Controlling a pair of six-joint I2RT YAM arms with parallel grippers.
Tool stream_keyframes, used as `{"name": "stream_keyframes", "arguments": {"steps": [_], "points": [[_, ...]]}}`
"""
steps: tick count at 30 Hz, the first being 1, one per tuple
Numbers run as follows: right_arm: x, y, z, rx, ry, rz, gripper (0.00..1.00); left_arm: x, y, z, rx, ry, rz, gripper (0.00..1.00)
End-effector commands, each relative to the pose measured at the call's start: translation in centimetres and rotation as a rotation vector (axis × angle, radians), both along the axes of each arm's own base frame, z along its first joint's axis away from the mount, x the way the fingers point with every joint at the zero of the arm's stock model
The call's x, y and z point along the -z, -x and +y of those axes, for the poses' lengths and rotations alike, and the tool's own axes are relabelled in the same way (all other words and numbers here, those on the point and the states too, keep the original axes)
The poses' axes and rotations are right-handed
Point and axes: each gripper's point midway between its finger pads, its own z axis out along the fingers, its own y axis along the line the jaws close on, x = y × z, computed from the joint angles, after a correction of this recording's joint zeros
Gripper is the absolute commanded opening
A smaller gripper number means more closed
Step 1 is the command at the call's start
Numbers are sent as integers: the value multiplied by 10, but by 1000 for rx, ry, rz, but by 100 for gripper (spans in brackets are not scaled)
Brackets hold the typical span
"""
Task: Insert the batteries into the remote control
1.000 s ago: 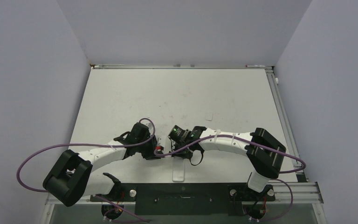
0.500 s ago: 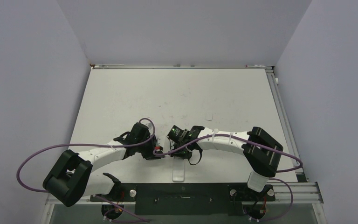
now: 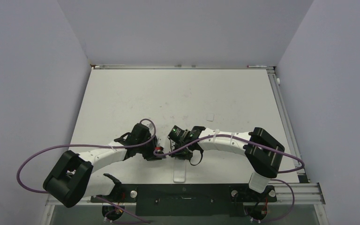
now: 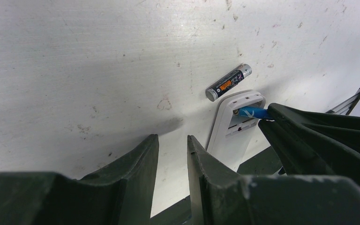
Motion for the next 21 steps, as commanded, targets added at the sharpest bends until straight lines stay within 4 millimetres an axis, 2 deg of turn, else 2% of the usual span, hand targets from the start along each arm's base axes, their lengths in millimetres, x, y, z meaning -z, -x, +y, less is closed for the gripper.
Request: {"name": "stream_keyframes", "arguments": {"steps": [1,21], "points": [[-11,-6,17,0,-48,-21,18,14,9,13,-1,-56,22,27],[-14,-11,26,25,-93,-42,21,12,9,9,1,-37,28,27]]}}
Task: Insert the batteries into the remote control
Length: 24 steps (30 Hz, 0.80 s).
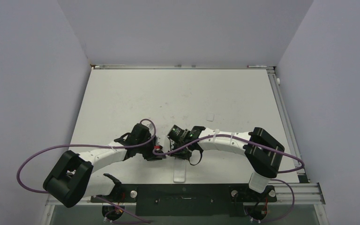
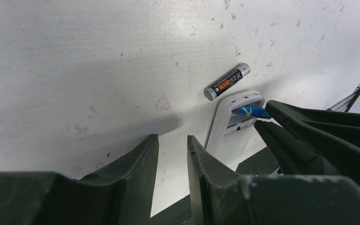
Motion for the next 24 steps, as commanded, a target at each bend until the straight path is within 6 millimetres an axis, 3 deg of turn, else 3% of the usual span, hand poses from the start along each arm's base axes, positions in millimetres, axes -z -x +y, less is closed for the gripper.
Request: {"name": "stream_keyframes", "arguments": {"steps": [1,8,18,24], "points": [[-14,-10,21,12,-75,-40,22,12,8,11,-1,-47,27,27],[-21,-16,22,29,-92,-75,22,12,8,9,3,-40,29,27],[-55,-24,21,116,-184,-147,22,12,9,2,22,-10,50,27],[-75,-26,8,223,-243,-188,25,12,8,-2,25,3,55,27]]}}
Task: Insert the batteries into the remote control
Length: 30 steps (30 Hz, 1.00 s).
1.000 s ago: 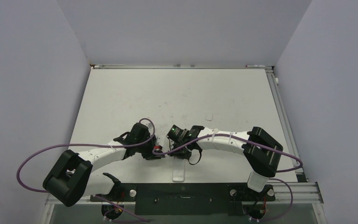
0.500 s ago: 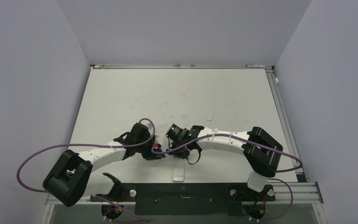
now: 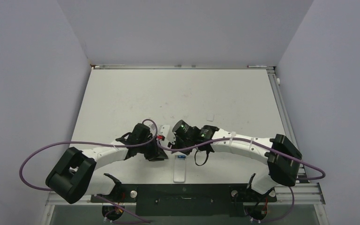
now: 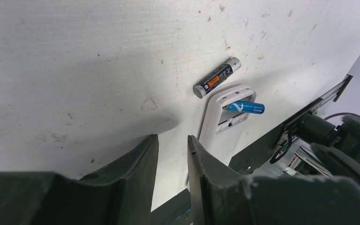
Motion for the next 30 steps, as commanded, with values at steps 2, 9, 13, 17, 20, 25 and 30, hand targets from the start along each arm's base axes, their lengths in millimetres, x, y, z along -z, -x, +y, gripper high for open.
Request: {"name": "stream_keyframes", "arguments": {"steps": [2,9,13,17,20,25,30], "points": [[-30,-8,-8,145,-100,-68,26,11,4,6,0,-41,27,27],[-39,-18,-33,390,-153,-105,27,12,5,1,14,-34,35,28],[-48,-27,-48,550,-240,-148,27,14,8,-3,24,-35,42,27],[-57,-33,-61,732,-351,-138,27,14,10,-6,30,-37,40,27],[-50,-35,-74,832,-344,-106,26,15,12,-8,34,-43,41,27],[-36,-23,-69,863,-372,30,19,16,14,-12,41,-47,40,27],[-30,-13,-59,884,-450,128,31,16,13,-12,39,-51,34,27]]}}
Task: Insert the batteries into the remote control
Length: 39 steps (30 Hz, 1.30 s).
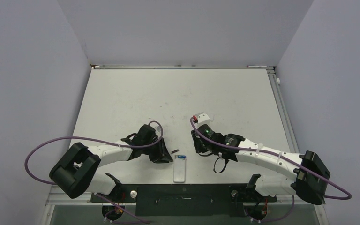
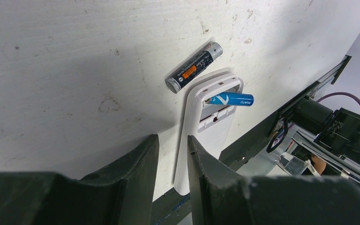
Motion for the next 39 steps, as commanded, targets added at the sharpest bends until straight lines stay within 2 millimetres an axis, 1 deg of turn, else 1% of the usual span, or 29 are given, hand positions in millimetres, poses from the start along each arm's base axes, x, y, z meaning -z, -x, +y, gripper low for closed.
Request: {"name": "stream_keyframes", "arguments": {"steps": [1,5,9,11,13,21,25,32,39], "points": [[-12,6,17,43,-171,37,31,16,0,12,-23,-95,-3,27],[-10,11,24,44,-225,65,30,13,-2,10,-27,-81,-20,27],[-4,17,35,26,-279,107,27,7,-5,3,-27,-29,-34,28],[1,18,37,34,-286,124,25,3,-11,-2,-33,-3,-61,27],[4,19,38,45,-291,134,24,1,-14,-4,-37,7,-72,24],[13,23,46,34,-320,169,22,-7,-25,-10,-64,83,-116,24],[19,28,49,24,-326,199,21,-9,-28,-13,-70,113,-126,22],[27,30,50,28,-318,220,20,-14,-30,-20,-75,185,-142,20],[35,32,49,32,-307,238,20,-17,-30,-21,-75,207,-157,19]]}}
